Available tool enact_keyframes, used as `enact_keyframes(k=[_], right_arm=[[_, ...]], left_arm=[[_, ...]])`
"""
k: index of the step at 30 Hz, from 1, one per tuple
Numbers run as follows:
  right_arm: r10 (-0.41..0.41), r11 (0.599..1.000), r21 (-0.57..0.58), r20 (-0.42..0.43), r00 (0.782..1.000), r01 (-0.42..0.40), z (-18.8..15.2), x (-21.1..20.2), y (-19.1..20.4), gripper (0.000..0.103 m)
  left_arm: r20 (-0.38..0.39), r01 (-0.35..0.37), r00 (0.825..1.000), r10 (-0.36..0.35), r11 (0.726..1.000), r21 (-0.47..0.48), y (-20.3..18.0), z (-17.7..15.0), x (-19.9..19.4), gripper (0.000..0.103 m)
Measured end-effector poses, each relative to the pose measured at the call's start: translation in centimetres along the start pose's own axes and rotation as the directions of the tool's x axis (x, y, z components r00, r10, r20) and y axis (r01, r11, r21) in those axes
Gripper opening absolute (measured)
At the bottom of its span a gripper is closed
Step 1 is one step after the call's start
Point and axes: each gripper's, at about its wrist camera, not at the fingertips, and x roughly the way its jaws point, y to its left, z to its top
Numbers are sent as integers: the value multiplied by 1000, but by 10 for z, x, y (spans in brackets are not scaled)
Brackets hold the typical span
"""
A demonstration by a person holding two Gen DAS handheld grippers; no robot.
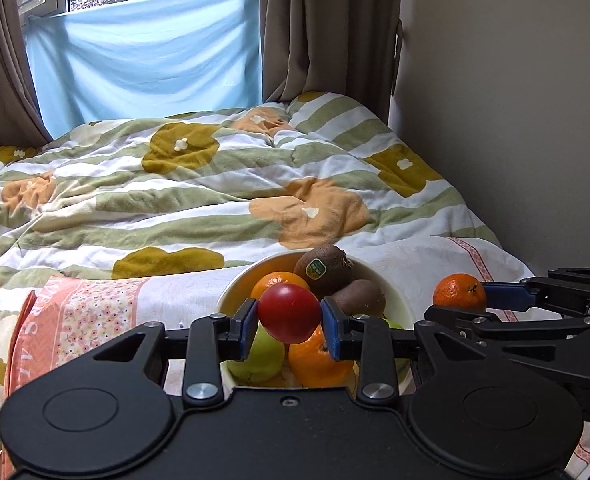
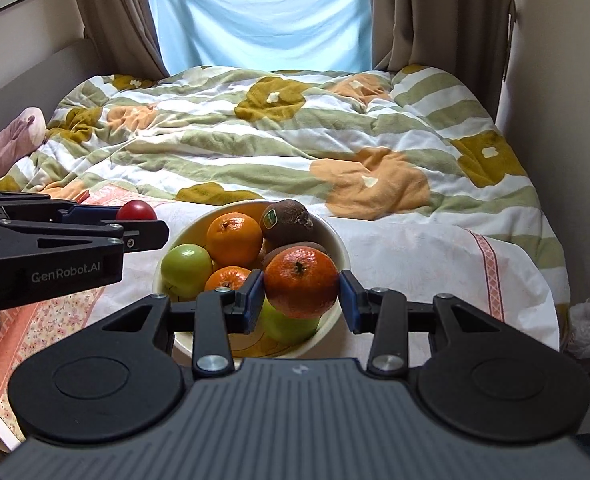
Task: Organize fruits
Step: 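Lower the tomato and tangerine into the bowl and open both tools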
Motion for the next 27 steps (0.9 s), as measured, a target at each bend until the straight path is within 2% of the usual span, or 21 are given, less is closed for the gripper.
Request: enact_keyframes(k=[7, 13, 14, 15, 16, 17, 18, 27], right_arm=[[50, 998, -41, -56, 997, -53, 8, 42, -15, 55], [80, 995, -50, -83, 993, -84, 10, 62, -22, 55], [83, 995, -48, -86, 993, -87, 10, 64, -24, 55], [85, 995, -47, -88, 992, -89, 10, 65, -24, 55], [87, 995, -47, -90, 992, -92, 11, 66, -24, 55], [90, 994, -47, -91, 992, -94, 10, 66, -25, 55], [91, 994, -49, -92, 992, -96, 10, 66, -25, 55], [105, 991, -79, -82, 991, -112, 15, 58, -20, 55]], left_arm=[[-61, -21, 998, 19, 1000, -23, -6, 13, 48, 38], [-102, -37, 994, 35, 999, -23, -10, 14, 70, 38], [-100, -39, 994, 37, 999, -21, -10, 14, 70, 45], [-100, -41, 994, 39, 999, -20, -11, 14, 71, 62], [-97, -43, 995, 40, 999, -23, -10, 14, 70, 74], [-85, -47, 995, 44, 999, -28, -9, 14, 67, 90], [-65, -52, 997, 50, 998, -33, -7, 13, 63, 93], [-40, -90, 995, 87, 993, -80, 11, 9, 30, 94]])
